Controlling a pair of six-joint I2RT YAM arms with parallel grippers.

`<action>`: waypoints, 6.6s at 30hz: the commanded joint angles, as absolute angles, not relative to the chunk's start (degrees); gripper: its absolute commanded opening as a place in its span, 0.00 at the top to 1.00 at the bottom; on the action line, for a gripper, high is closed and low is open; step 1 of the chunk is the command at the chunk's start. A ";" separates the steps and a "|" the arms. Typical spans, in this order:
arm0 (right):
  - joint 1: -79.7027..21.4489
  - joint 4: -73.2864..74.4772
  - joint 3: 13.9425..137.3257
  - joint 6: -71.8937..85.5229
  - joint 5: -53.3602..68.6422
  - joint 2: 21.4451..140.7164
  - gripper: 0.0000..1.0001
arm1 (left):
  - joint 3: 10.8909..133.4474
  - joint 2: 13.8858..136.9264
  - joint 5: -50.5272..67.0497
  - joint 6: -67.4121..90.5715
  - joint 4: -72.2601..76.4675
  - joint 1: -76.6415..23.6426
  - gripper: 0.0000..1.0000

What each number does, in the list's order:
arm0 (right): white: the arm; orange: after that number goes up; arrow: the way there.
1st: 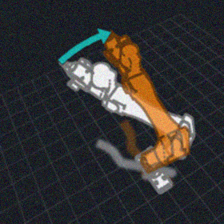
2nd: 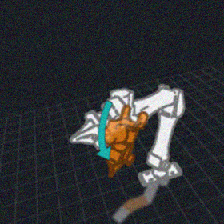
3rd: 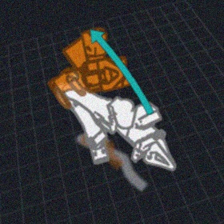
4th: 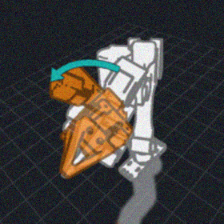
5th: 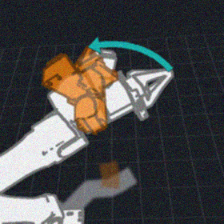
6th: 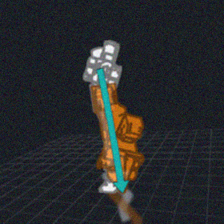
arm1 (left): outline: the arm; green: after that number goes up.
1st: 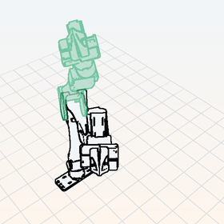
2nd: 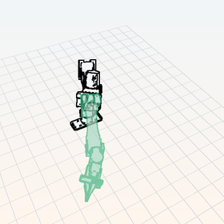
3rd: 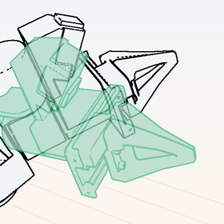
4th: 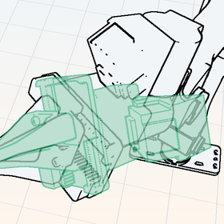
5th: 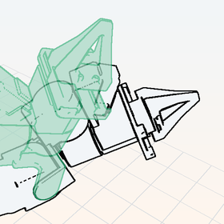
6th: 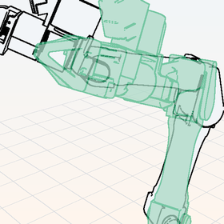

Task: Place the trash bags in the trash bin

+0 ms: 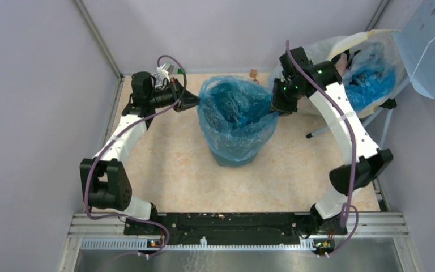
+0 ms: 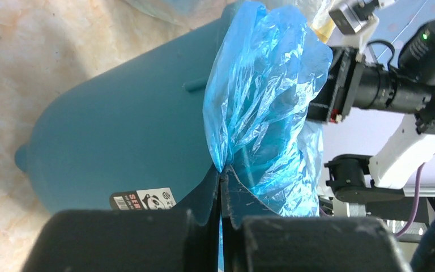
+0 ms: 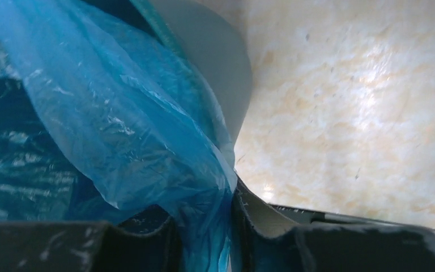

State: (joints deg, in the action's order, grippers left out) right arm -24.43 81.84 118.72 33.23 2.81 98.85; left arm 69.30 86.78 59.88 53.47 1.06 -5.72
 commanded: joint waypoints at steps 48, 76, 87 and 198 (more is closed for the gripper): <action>-15.77 61.53 113.47 24.08 29.97 91.56 0.68 | 68.37 83.88 56.40 38.38 -4.87 -3.96 1.00; -25.13 73.47 126.46 14.95 11.35 102.39 0.49 | 66.19 84.76 54.35 34.83 -4.61 -3.87 1.00; -26.48 71.56 125.63 13.59 13.79 102.80 0.83 | 66.61 84.74 54.70 35.07 -4.63 -3.87 1.00; -11.30 4.56 36.14 74.20 29.59 40.68 0.54 | 67.72 91.70 58.01 43.55 -1.62 -5.19 1.00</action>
